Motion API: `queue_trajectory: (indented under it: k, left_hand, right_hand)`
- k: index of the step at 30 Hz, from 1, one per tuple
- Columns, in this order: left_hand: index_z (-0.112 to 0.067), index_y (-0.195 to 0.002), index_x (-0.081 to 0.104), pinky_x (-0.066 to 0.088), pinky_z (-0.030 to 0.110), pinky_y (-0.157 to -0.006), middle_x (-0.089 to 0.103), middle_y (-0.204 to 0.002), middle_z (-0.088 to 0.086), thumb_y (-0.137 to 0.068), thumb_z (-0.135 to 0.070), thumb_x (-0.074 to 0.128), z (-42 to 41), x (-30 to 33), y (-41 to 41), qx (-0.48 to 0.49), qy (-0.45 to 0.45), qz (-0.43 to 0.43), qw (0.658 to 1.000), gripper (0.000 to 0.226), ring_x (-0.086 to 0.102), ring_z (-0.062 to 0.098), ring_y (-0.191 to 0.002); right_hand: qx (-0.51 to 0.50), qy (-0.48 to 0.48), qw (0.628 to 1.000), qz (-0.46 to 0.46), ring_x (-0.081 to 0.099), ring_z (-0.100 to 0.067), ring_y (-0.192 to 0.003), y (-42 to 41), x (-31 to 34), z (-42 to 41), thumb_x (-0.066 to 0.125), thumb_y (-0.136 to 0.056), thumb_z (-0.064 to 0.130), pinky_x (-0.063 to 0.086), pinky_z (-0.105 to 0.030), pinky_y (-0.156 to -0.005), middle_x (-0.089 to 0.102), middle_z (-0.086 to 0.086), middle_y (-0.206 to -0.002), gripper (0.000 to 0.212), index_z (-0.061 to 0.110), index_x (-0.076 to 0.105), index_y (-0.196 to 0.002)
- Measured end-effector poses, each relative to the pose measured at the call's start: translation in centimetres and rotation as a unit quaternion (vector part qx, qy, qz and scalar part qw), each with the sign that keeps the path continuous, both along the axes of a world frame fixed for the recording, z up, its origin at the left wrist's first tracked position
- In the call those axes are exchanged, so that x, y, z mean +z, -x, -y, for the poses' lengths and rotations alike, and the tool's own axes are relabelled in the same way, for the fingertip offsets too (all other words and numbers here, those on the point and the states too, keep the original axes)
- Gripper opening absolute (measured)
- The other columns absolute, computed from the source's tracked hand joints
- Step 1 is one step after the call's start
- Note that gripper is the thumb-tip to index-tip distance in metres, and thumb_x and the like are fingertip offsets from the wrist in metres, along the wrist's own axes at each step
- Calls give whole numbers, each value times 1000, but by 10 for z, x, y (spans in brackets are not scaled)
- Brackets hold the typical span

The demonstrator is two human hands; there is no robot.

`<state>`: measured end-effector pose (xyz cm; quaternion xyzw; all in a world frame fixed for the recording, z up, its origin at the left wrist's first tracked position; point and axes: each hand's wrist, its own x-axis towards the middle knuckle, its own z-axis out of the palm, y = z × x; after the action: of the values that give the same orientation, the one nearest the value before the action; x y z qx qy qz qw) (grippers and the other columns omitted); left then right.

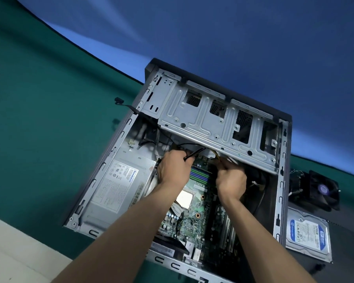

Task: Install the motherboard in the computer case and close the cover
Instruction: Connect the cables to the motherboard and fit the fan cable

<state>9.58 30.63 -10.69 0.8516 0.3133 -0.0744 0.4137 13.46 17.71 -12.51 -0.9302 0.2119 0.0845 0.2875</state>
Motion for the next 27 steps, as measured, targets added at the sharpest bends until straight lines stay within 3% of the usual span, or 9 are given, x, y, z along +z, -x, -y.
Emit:
queue_trajectory:
  k: [6, 8, 11, 16, 18, 20, 23, 27]
  left_hand:
    - [-14, -65, 58, 26, 25, -46, 49, -55, -1, -92, -34, 57, 0, -2, 1, -16, -16, 1, 1000, 33, 43, 18, -51]
    - [-9, -75, 63, 31, 26, -50, 56, -60, 5, -93, -34, 55, 0, 0, 4, -29, -11, 5, 1000, 32, 47, 22, -54]
    - [-6, -74, 58, 38, 31, -56, 55, -68, 7, -97, -34, 45, 1, 5, 10, -57, -14, 24, 998, 39, 53, 28, -64]
    - [-10, -99, 60, 44, 33, -74, 48, -99, 0, -102, -29, 32, 0, 17, 23, -110, -86, 83, 987, 34, 50, 18, -78]
    - [-8, -97, 61, 46, 36, -77, 54, -95, 1, -102, -27, 32, -3, 22, 27, -120, -95, 115, 982, 35, 53, 18, -77]
    - [-9, -88, 61, 46, 37, -72, 59, -81, 2, -102, -27, 32, -4, 27, 33, -149, -94, 125, 976, 37, 55, 19, -73]
    - [-11, -80, 56, 43, 35, -66, 58, -73, 0, -101, -30, 32, -6, 32, 41, -210, -113, 101, 966, 37, 55, 21, -70]
    - [-18, -77, 45, 37, 33, -64, 59, -78, 2, -101, -33, 29, -9, 42, 47, -310, -160, 57, 935, 33, 56, 25, -76]
  right_hand:
    - [8, 18, 999, -30, 68, -33, -84, -3, 2, 1, 63, -89, 16, 41, -27, -66, 71, -21, -90, 20, 0, 72, -96]
    - [9, 19, 999, -26, 68, -32, -84, -2, 2, 0, 63, -89, 17, 40, -25, -65, 71, -20, -91, 20, 0, 72, -97]
    - [-1, 5, 999, -33, 67, -29, -80, 0, 6, -1, 62, -90, 15, 40, -24, -62, 71, -17, -91, 18, 2, 72, -97]
    - [-21, -98, 991, -91, 63, -25, -67, 2, 18, 4, 59, -93, 23, 37, -25, -51, 63, -6, -72, 22, 5, 71, -95]
    - [-18, -138, 986, -87, 67, -29, -76, 6, 24, 2, 56, -94, 27, 47, -31, -62, 67, -11, -74, 29, 2, 69, -88]
    - [-7, -180, 981, -71, 65, -28, -70, 14, 32, 0, 53, -96, 28, 51, -36, -66, 68, -11, -71, 32, 5, 69, -81]
    - [32, -268, 961, -61, 57, -16, -58, 28, 49, -4, 52, -97, 33, 44, -29, -55, 61, 2, -57, 35, 15, 68, -71]
    - [90, -348, 932, -46, 63, -10, -71, 39, 83, -14, 50, -96, 41, 44, -22, -65, 70, 2, -76, 37, 16, 71, -78]
